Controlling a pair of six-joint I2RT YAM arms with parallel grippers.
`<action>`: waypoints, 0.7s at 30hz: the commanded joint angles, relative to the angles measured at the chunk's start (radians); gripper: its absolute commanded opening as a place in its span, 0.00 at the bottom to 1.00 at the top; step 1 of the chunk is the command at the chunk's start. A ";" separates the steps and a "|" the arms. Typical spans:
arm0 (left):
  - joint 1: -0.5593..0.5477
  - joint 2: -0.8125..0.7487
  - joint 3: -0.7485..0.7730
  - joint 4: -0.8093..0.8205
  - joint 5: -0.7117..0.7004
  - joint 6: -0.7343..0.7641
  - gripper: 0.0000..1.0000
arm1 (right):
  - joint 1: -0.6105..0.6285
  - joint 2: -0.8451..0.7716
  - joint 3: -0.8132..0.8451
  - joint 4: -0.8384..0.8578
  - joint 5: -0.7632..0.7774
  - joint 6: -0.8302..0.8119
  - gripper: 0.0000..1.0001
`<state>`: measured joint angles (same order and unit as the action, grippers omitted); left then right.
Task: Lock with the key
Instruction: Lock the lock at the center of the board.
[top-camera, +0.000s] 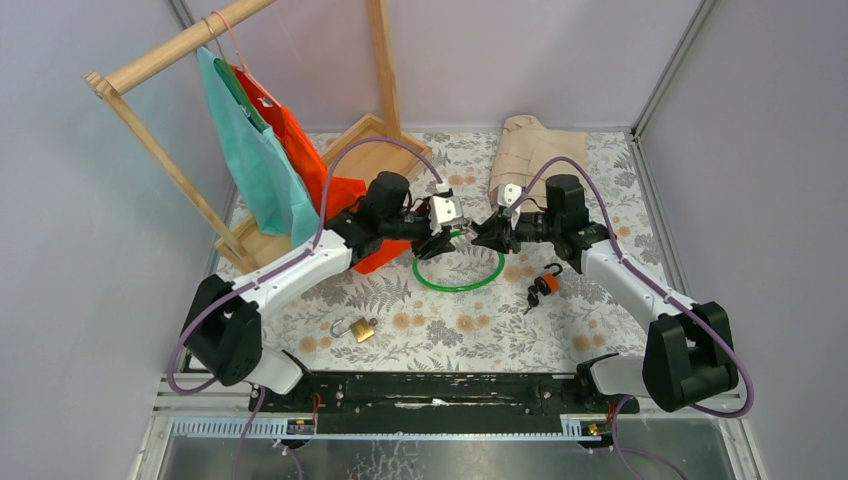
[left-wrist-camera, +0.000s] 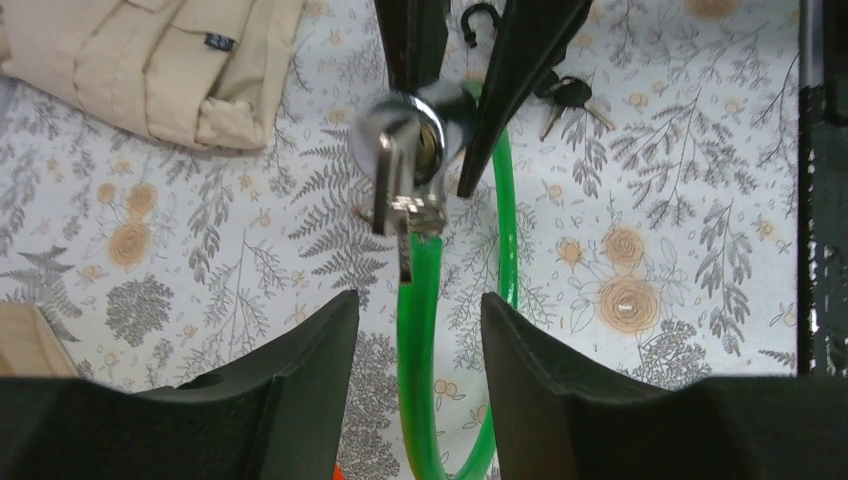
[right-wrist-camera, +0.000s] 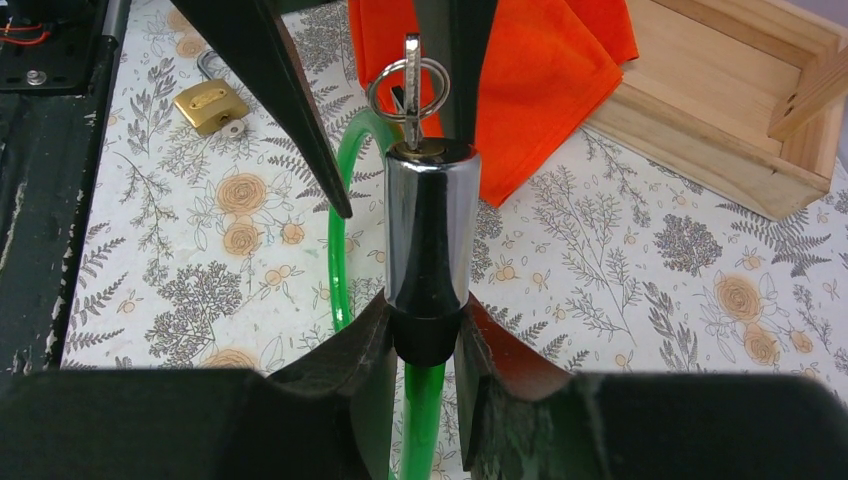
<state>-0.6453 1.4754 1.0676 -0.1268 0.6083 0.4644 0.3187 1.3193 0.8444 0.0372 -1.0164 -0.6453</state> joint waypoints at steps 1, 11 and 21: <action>0.016 -0.037 0.114 -0.113 0.038 0.071 0.58 | 0.012 0.026 0.005 -0.110 -0.024 -0.023 0.00; 0.021 0.032 0.323 -0.349 0.144 0.229 0.56 | 0.012 0.027 0.005 -0.117 -0.028 -0.026 0.00; 0.021 0.115 0.455 -0.469 0.189 0.346 0.31 | 0.012 0.035 0.006 -0.124 -0.028 -0.030 0.00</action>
<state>-0.6273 1.5669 1.4754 -0.5262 0.7620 0.7341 0.3187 1.3270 0.8497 0.0170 -1.0313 -0.6651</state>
